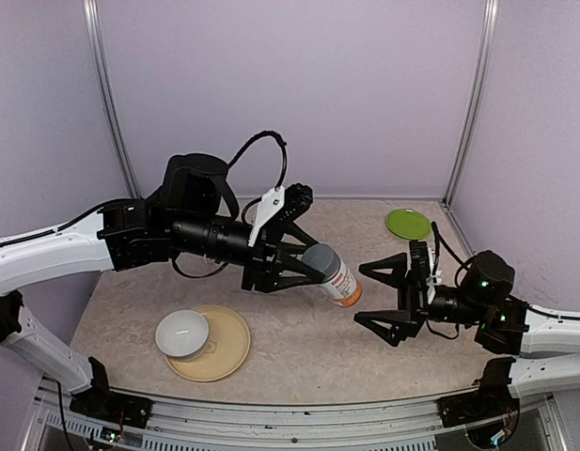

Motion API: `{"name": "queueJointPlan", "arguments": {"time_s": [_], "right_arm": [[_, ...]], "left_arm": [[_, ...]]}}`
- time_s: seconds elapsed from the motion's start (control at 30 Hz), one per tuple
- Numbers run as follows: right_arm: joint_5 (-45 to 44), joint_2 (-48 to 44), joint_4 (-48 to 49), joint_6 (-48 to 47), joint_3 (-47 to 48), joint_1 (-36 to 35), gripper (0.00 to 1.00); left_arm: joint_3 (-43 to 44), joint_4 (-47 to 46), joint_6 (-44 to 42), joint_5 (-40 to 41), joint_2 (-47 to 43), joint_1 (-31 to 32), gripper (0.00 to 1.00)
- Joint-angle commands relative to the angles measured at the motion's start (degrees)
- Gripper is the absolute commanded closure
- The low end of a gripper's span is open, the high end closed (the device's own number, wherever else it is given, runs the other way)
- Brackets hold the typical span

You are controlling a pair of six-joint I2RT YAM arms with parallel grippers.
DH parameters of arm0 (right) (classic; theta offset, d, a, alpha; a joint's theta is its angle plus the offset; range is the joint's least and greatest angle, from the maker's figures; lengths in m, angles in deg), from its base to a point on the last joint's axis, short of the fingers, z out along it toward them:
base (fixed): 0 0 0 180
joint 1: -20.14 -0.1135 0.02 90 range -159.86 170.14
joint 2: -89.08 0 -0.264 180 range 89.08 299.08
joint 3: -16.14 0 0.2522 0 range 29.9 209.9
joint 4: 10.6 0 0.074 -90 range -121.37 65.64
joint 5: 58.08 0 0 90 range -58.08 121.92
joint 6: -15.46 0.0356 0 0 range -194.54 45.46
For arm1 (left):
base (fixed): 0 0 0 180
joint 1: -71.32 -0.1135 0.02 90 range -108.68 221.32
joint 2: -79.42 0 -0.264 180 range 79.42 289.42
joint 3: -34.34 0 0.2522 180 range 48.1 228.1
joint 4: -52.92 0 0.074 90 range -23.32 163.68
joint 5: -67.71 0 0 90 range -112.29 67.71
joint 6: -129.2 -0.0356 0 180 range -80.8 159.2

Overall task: Sort the pills into containers
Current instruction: Pass from the left arm to the right

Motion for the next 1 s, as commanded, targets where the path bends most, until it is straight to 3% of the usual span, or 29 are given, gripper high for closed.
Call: {"name": "queueJointPlan", "arguments": {"time_s": [0.0, 0.47, 0.7, 0.97], "right_arm": [[5.81, -0.58, 13.63, -0.15, -2.32, 2.33, 0.00], [16.06, 10.05, 31.98, 6.69, 0.55, 3.15, 0.05], [14.54, 9.71, 32.44, 7.47, 0.57, 3.11, 0.18], [13.69, 10.18, 31.55, 7.47, 0.81, 3.14, 0.44]], "left_arm": [[0.50, -6.43, 1.03, -5.36, -1.57, 1.20, 0.96], [-2.93, -21.58, 5.80, -3.98, -0.57, 3.75, 0.96], [-2.83, -20.79, 4.58, 0.52, 0.34, 5.04, 0.96], [-3.38, -21.99, 4.71, 1.70, 0.81, 5.28, 0.96]]}}
